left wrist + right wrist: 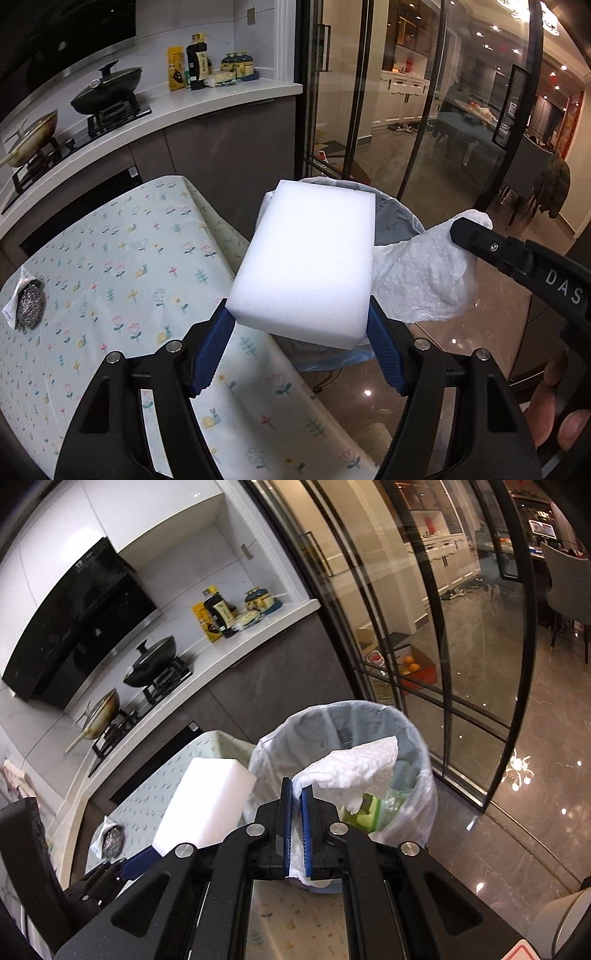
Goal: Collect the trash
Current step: 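Carry the sponge and tissue toward the bin, then open the left tool over the bin while the right releases the tissue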
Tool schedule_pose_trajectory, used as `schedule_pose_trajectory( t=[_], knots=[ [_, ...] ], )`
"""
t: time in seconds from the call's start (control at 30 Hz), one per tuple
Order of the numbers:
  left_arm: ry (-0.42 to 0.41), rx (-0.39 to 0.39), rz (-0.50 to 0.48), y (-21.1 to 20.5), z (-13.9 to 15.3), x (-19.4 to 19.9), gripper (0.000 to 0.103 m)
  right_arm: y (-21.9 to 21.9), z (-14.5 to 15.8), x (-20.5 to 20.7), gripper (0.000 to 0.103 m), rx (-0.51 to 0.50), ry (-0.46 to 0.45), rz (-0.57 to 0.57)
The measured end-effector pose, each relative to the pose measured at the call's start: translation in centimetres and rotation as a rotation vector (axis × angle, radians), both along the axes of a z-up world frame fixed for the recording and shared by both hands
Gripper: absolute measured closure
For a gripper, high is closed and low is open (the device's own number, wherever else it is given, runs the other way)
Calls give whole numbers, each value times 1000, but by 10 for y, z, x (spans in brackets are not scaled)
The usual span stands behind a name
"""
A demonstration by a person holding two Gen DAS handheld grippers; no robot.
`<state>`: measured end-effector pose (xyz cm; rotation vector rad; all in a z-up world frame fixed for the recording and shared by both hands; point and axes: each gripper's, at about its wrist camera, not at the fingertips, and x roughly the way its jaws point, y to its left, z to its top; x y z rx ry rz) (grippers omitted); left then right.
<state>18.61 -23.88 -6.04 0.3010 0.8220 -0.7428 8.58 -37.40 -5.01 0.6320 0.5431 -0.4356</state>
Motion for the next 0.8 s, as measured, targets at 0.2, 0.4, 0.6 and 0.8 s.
schedule_pose_trajectory(
  t=[0.2,0.4,0.6,0.8],
  knots=[
    [32,8,-27,-35,-11,12,35,-23,-11,-1,98,5,17,-38],
    [46,18,-29,-52,-21,23,33,-35,-21,10,98,9,36,-50],
    [26,16,5,-49,-21,33,22,-40,-24,24,98,9,44,-45],
    [21,13,44,-36,-19,41,16,-37,-25,38,96,19,43,-12]
  ],
)
